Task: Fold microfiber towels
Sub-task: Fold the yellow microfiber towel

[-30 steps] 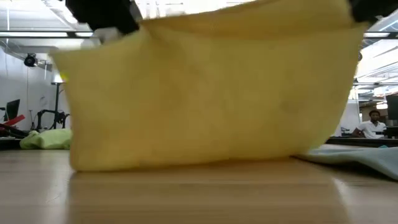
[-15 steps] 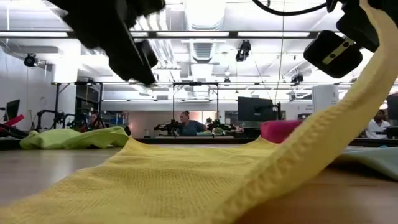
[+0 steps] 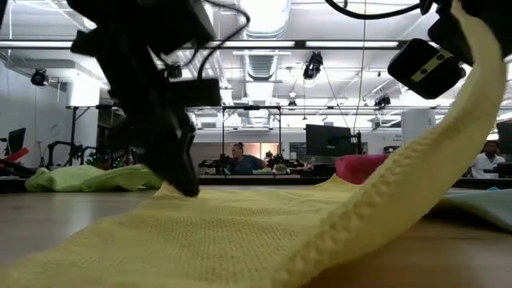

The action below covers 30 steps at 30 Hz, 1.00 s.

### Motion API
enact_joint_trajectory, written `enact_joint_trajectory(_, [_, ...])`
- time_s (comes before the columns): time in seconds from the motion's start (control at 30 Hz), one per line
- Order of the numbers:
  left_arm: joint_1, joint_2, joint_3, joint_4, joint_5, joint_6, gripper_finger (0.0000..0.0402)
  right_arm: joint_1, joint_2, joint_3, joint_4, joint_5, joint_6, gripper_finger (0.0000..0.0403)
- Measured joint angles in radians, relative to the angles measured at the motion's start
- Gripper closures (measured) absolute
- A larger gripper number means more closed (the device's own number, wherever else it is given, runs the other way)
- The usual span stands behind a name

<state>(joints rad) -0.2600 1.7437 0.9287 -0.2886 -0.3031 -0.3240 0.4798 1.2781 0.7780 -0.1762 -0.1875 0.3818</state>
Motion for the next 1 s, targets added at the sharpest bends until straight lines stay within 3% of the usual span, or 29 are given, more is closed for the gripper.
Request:
enact_joint_trajectory(0.17, [0.034,0.031,0.006,-0.03,-0.022,0.015,0.0315,-0.003,0.011,0.0,0.043,0.111,-0.057,0.0394])
enact_joint_trajectory(0.33, [0.094,0.02,0.004,-0.1,-0.132,0.127,0.0322,-0.029,0.056,0.0,0.114,0.113,-0.125,0.0394])
enact_joint_trajectory(0.53, [0.14,-0.053,0.005,-0.134,-0.105,0.236,0.0323,-0.066,0.115,0.0,0.129,0.121,-0.139,0.0394])
enact_joint_trajectory(0.67, [0.104,-0.121,0.004,-0.153,0.028,0.255,0.0323,-0.068,0.14,-0.001,0.131,0.163,-0.14,0.0394])
enact_joint_trajectory(0.77, [0.046,-0.164,0.002,-0.151,0.11,0.237,0.0323,-0.068,0.136,-0.001,0.14,0.253,-0.147,0.0394])
enact_joint_trajectory(1.0, [-0.131,-0.161,0.008,-0.116,0.116,0.1,0.0323,-0.085,0.09,0.0,0.053,0.535,-0.068,0.0394])
